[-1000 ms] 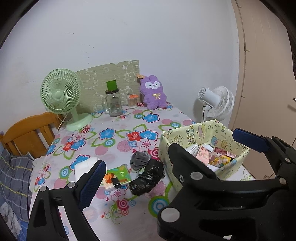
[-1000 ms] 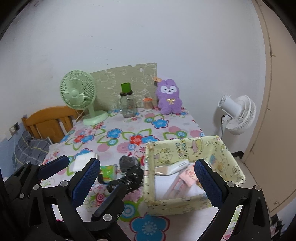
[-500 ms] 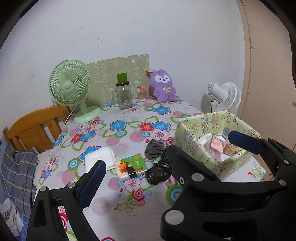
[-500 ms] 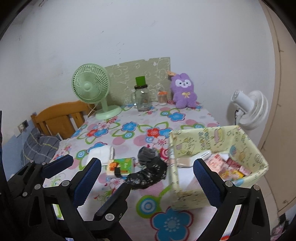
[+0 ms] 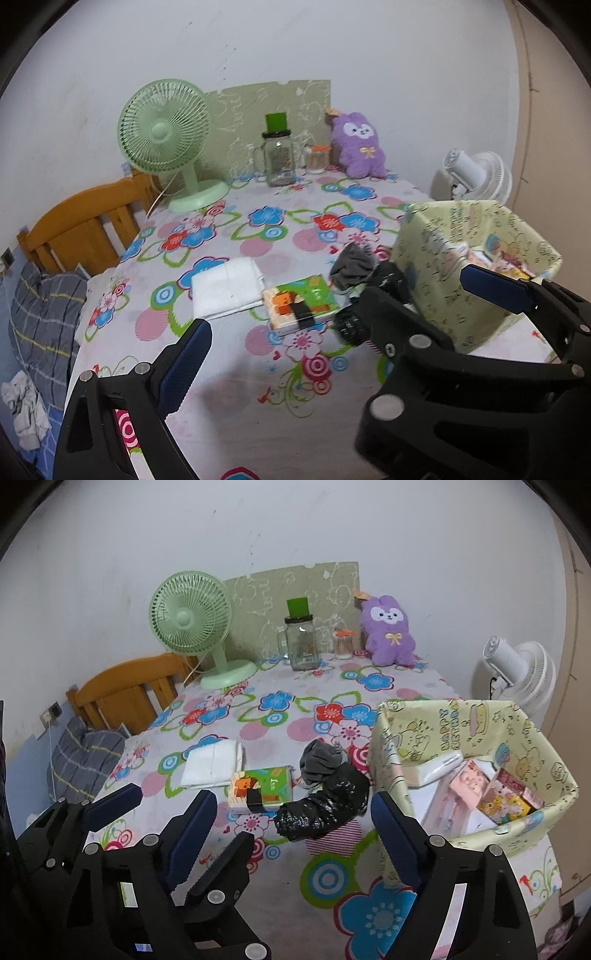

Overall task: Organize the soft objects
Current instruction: 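Grasp the black plastic bag with the right tool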

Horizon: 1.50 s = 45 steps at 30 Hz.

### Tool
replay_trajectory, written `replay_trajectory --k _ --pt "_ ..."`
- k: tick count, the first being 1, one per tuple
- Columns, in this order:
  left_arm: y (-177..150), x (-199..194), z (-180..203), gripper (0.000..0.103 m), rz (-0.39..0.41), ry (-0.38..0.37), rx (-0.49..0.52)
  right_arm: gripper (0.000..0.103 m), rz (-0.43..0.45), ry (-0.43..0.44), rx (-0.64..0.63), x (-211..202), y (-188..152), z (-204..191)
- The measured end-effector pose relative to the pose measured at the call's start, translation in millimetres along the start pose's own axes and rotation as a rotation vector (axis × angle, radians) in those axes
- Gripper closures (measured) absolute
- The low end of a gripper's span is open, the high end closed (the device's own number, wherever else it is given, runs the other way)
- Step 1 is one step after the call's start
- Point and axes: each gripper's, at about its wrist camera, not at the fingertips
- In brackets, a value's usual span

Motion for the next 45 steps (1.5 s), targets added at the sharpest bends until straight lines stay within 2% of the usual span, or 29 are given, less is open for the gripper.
replay_trajectory --k 14,17,19,31,34,41,43,45 --pt "-1.5 32.2 -14.4 0.006 -0.055 0.028 -0.017 0.028 -0.077 -0.025 -0.020 36.4 1.1 -6.7" --pt "-0.6 38.3 -18.5 0.006 -0.063 0.044 -0.022 0.031 -0.084 -0.048 -0.037 40.4 1.8 -9.6" --pt "0.0 40.5 -21.9 0.006 -0.068 0.041 -0.027 0.035 -0.089 -0.032 -0.036 43.2 3.3 -11.0" --pt "-2.5 69.8 -28.4 0.006 -0.117 0.055 -0.007 0.036 -0.164 -0.032 -0.008 76.3 -1.3 -12.6" --pt "-3.9 79.4 -28.1 0.006 -0.136 0.055 0.001 0.042 -0.189 -0.040 -0.008 85.4 -3.1 -11.1" --pt "-6.0 96.1 -27.9 0.006 -0.174 0.064 0.013 0.047 -0.246 -0.046 -0.001 104.8 -6.3 -7.1" --pt "-8.1 99.7 -27.4 0.006 -0.186 0.068 0.019 0.055 -0.264 -0.050 -0.008 109.9 -7.4 -6.5" --pt "-9.8 103.2 -27.1 0.006 -0.198 0.071 0.024 0.059 -0.278 -0.050 -0.014 113.8 -9.2 -6.2"
Point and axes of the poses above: each gripper's, at about its wrist camera, not at the fingertips, and x roughly the way its jaws point, z to its right, y to its top, and after that the axes turned 15 degrees about -x, right-handed
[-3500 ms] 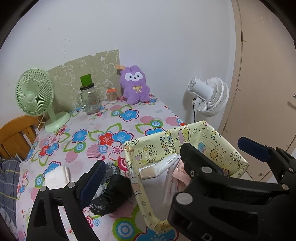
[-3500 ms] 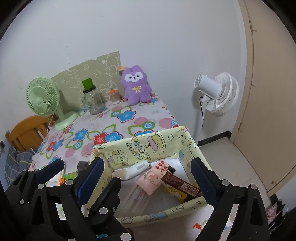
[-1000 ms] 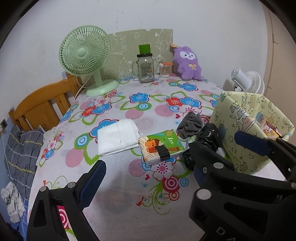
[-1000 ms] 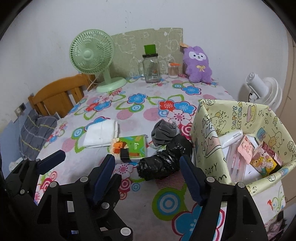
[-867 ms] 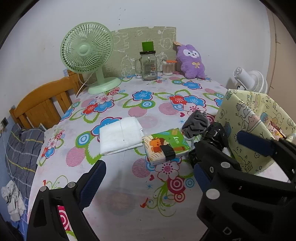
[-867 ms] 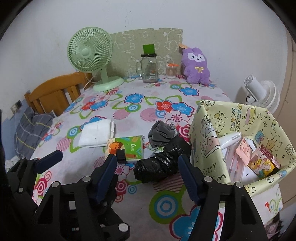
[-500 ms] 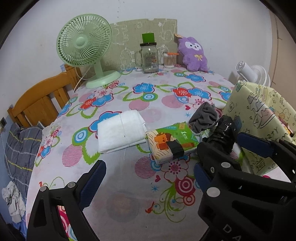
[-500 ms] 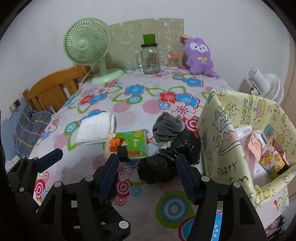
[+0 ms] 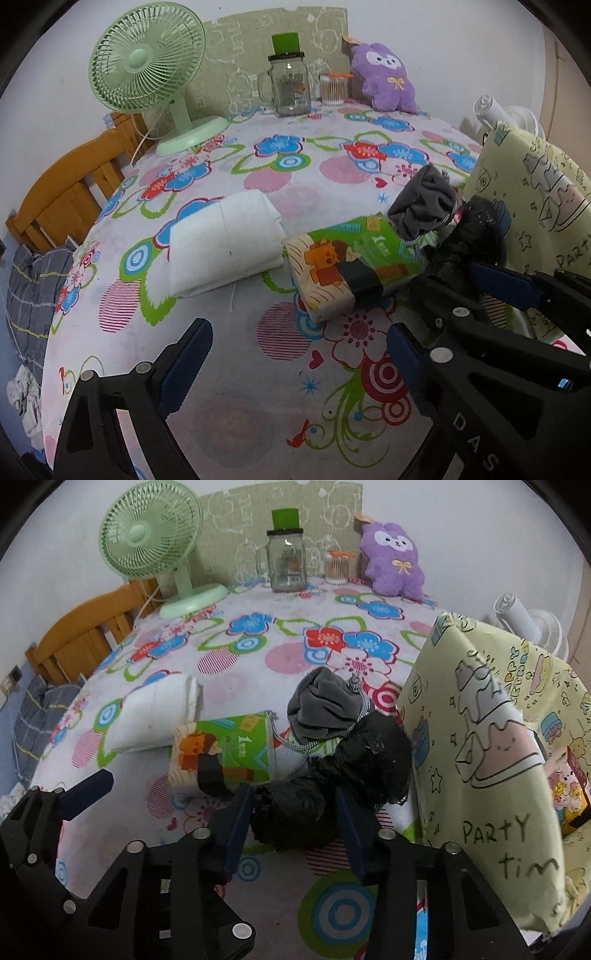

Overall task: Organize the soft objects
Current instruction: 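Grasp the black plastic bag with the right tool, then grasp the green-orange tissue box with the left tool while the right tool holds the bag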

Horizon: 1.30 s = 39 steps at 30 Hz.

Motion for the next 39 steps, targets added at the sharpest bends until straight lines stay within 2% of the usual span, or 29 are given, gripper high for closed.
replay_trajectory --k 7,27,28,30,32,34,39 --pt "2.9 1.6 2.6 0.006 0.008 -0.010 -0.007 0.072 0.019 -0.005 -0.005 -1.4 0.8 1.8" --pt "24.9 18.6 9.5 0.007 0.011 -0.064 -0.017 0.073 0.045 0.008 0.024 4.3 16.8 12.4" --pt "25.3 19.8 9.0 0.009 0.008 -0.070 -0.020 0.073 0.044 0.010 0.023 5.5 17.3 12.4" --pt "25.8 22.5 7.9 0.019 -0.006 -0.087 -0.026 0.073 0.042 0.018 0.023 7.9 18.0 12.5" --pt "26.3 25.8 7.4 0.035 -0.023 -0.097 -0.028 0.073 0.034 0.028 0.022 11.0 18.8 12.8" --pt "26.0 25.0 6.7 0.042 -0.024 -0.112 -0.033 0.073 0.036 0.036 0.021 12.3 19.1 12.8" --pt "25.7 24.2 6.8 0.048 -0.020 -0.111 -0.034 0.073 0.042 0.044 0.013 12.8 19.1 11.7"
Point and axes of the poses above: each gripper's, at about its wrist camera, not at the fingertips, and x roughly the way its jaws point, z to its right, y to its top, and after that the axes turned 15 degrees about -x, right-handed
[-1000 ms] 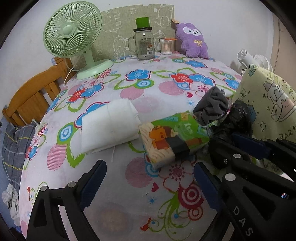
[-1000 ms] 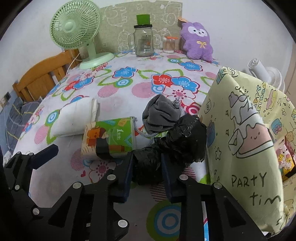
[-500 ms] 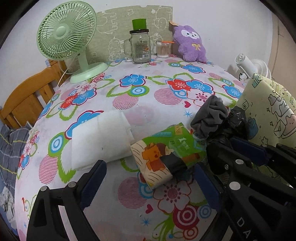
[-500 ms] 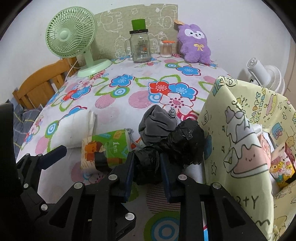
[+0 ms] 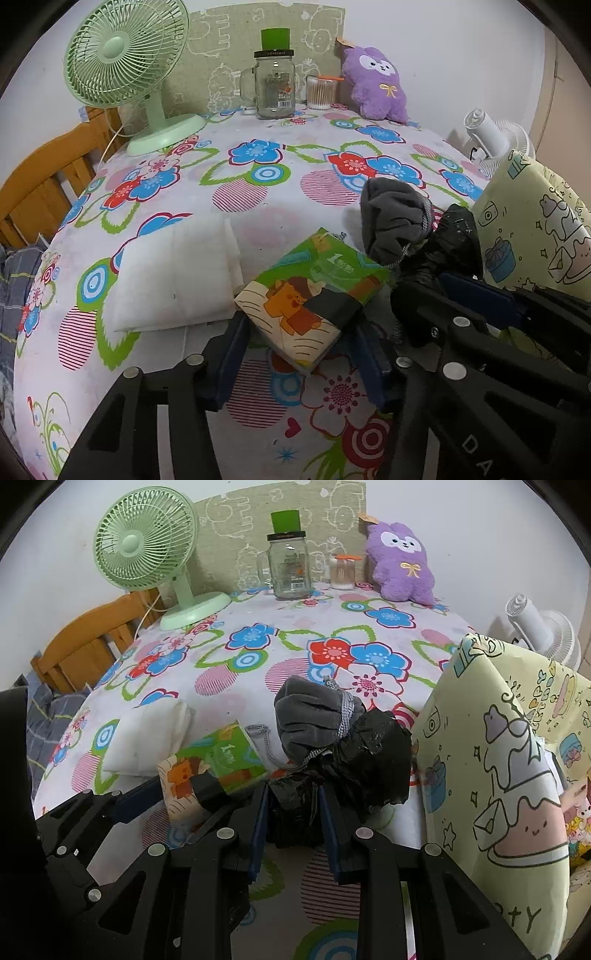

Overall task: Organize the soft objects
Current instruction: 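Grasp the green-orange tissue box with the left tool while the right tool holds the bag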

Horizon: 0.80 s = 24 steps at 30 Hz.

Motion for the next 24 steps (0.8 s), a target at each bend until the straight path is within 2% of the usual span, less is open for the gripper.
replay_trajectory --k 13,24 --pt "-3.6 -12.4 -1.2 0.069 0.023 0.005 -0.006 0.073 0.015 0.026 -0.005 -8.2 -0.8 -4.3" --pt "-12.0 -28.5 -6.2 0.075 0.039 0.005 -0.037 0.073 0.034 0.046 -0.016 -21.6 -5.2 -12.1"
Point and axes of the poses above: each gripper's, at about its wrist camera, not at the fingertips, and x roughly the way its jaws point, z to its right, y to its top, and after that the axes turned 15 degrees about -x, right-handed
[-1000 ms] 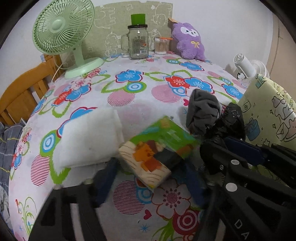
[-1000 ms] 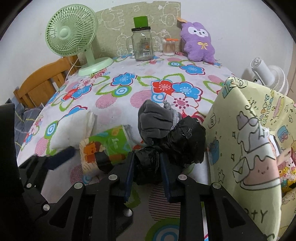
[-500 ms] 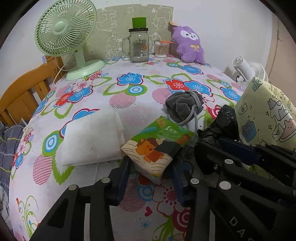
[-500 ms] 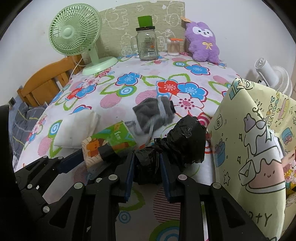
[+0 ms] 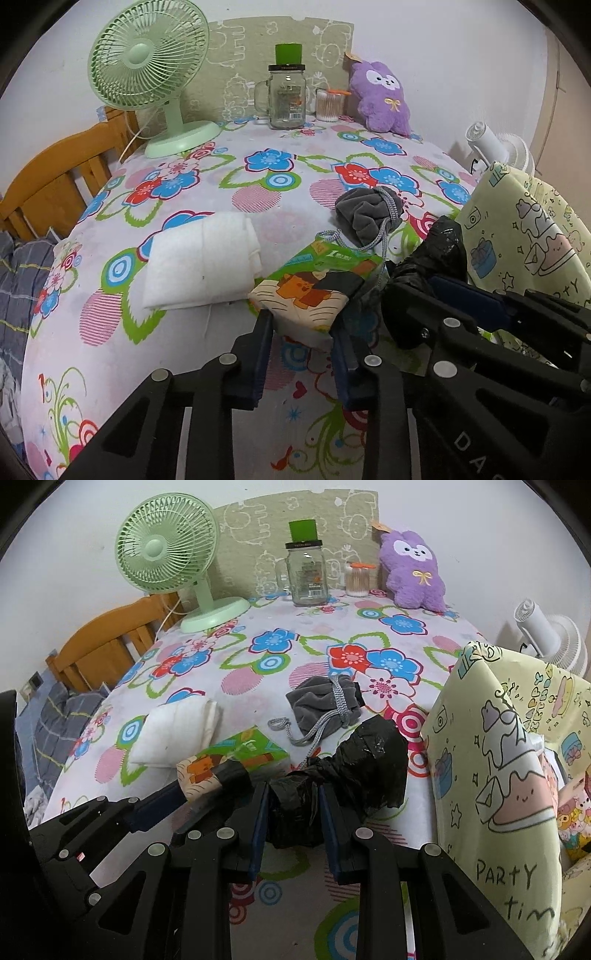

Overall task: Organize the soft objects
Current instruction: 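Grasp the green-orange tissue box with the left tool while the right tool holds the bag, then lift and carry the tissue box and black bag over the gift box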

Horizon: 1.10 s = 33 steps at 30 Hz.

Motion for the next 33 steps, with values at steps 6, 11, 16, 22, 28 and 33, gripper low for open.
replay_trajectory --k 6,11,16,22,28,33 --pt "0.5 -12.8 -2.2 0.077 0.026 0.001 -0.012 0.073 0.025 0.002 -0.011 -11.9 0.8 -5.8" --pt "1.3 -25.5 -1.6 0.077 0.049 0.005 -0.017 0.073 0.050 0.002 -0.018 -24.3 2.9 -8.6" --pt "3.2 -40.8 0.6 0.077 0.078 0.010 -0.021 0.073 0.078 0.003 -0.026 -39.1 5.3 -10.6" --pt "4.7 -62.5 5.4 0.077 0.118 0.018 -0.025 0.073 0.117 0.006 -0.039 -60.0 8.0 -12.0" --pt "5.1 -82.0 11.4 0.077 0.145 0.020 -0.030 0.073 0.144 0.007 -0.047 -80.5 9.9 -10.9" --pt "6.2 -97.6 18.5 0.077 0.170 0.018 -0.036 0.073 0.164 0.005 -0.062 -98.4 11.4 -8.5"
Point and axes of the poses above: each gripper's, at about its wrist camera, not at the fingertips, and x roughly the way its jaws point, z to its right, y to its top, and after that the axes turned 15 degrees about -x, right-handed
